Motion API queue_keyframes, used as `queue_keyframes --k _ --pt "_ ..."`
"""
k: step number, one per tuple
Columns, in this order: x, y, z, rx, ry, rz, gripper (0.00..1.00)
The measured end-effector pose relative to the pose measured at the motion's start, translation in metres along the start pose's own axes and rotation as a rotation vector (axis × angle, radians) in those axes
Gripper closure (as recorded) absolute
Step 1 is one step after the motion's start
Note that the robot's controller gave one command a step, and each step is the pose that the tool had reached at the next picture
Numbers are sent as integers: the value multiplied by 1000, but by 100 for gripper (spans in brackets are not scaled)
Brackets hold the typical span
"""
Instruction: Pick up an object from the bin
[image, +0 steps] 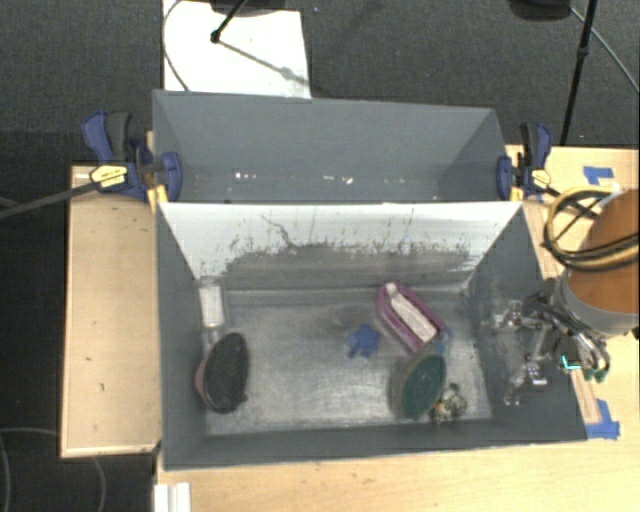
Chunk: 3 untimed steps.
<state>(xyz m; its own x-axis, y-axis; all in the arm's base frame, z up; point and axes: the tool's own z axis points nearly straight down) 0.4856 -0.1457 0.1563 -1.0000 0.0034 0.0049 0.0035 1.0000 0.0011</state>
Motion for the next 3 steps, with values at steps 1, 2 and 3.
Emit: queue_keyframes --k 1,2,3 --pt "-10 52 82 2 -12 -409 0" --pt "-11 51 81 4 -16 -410 100" --pt "-17 62 -11 5 -14 -432 100"
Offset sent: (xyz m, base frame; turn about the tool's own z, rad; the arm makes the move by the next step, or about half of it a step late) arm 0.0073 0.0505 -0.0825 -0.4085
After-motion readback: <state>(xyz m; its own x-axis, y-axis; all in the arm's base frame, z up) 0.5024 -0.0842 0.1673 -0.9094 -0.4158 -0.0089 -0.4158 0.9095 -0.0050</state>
